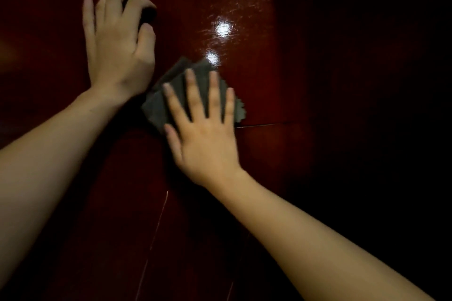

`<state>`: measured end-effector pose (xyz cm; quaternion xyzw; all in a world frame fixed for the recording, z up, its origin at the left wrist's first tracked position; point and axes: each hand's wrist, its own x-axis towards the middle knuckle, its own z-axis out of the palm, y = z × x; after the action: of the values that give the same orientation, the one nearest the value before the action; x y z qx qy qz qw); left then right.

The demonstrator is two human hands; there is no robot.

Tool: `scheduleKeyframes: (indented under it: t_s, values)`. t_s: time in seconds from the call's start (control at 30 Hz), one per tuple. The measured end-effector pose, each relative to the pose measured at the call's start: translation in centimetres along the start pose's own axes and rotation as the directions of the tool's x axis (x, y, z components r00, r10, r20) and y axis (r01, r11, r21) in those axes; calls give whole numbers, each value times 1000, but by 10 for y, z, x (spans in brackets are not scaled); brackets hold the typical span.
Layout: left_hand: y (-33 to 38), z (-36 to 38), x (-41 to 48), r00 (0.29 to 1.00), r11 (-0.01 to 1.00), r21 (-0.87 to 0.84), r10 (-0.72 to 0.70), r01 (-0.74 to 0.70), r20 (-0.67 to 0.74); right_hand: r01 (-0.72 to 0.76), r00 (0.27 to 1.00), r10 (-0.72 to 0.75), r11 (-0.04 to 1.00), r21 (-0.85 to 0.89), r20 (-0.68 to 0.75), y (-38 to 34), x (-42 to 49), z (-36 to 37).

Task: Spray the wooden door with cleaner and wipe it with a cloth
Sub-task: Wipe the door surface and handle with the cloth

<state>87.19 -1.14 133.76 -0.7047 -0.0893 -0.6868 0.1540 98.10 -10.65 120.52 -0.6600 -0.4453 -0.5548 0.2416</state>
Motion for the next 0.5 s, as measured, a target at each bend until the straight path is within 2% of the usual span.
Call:
scheduleKeyframes:
  t_s: [0.1, 0.17, 0.23, 0.33, 0.4, 0.5]
  values:
    - [-8, -7, -1, 999, 997, -72, 15, -12, 39, 147, 989, -146, 989, -15, 32, -7, -1, 2]
    - [-15, -16, -5, 996, 997, -64, 38, -33, 78, 122, 993, -122, 992, -22, 6, 14, -2, 2]
    - [-26, -25, -15, 989, 994, 45, 91, -96, 113, -62, 998, 62, 997, -41, -9, 51, -6, 1]
    - [-56, -43, -35, 982, 959, 229, 143, -169, 125, -387, 922, 386, 922, -19, -8, 106, -22, -4]
    - [-76, -54, -43, 976, 943, 267, 162, -197, 149, -481, 877, 481, 876, 25, 0, 120, -31, -6]
    - [-97, -65, -49, 957, 919, 296, 206, -260, 202, -578, 814, 581, 813, 70, -30, 97, -26, -3]
